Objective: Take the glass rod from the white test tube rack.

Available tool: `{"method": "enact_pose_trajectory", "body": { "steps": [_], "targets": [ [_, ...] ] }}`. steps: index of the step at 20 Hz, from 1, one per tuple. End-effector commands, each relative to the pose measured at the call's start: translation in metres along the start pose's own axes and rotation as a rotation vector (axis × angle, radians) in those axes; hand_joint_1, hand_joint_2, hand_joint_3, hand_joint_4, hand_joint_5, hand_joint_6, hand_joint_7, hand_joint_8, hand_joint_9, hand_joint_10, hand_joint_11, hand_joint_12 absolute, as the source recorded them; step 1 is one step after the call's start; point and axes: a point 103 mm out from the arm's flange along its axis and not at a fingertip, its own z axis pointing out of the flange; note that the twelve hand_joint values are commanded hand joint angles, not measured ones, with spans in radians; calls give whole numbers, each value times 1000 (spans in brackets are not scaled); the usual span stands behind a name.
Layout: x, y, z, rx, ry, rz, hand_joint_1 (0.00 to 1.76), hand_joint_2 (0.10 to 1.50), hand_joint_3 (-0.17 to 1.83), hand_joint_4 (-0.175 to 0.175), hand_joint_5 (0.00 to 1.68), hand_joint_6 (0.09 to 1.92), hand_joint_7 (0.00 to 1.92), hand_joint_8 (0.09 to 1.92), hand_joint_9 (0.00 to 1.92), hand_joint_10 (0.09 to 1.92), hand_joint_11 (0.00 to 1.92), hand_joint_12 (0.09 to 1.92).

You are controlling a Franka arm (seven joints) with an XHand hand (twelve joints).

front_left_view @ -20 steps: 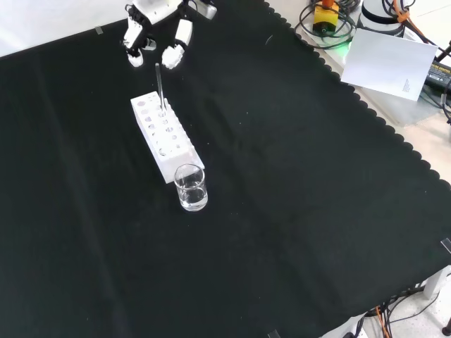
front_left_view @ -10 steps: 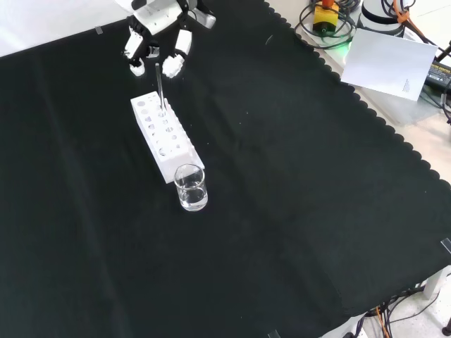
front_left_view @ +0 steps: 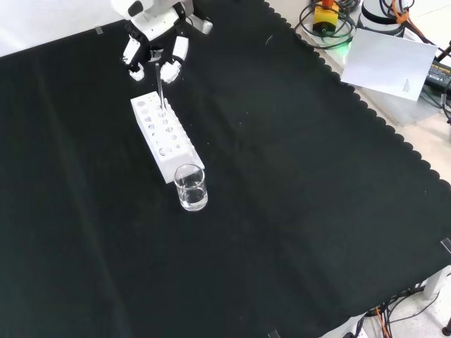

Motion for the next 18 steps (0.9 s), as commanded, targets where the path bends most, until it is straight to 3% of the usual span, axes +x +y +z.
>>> {"method": "enact_pose_trajectory", "body": {
  "steps": [1, 18],
  "targets": [
    [0, 0, 3, -7, 4, -4, 805, 890, 404, -175, 551, 1068, 813, 1413, 1411, 1296, 1702, 1015],
    [14, -4, 9, -28, 13, -37, 1033, 860, 441, -175, 855, 990, 1023, 1456, 1586, 1202, 1892, 999]
  ]
}}
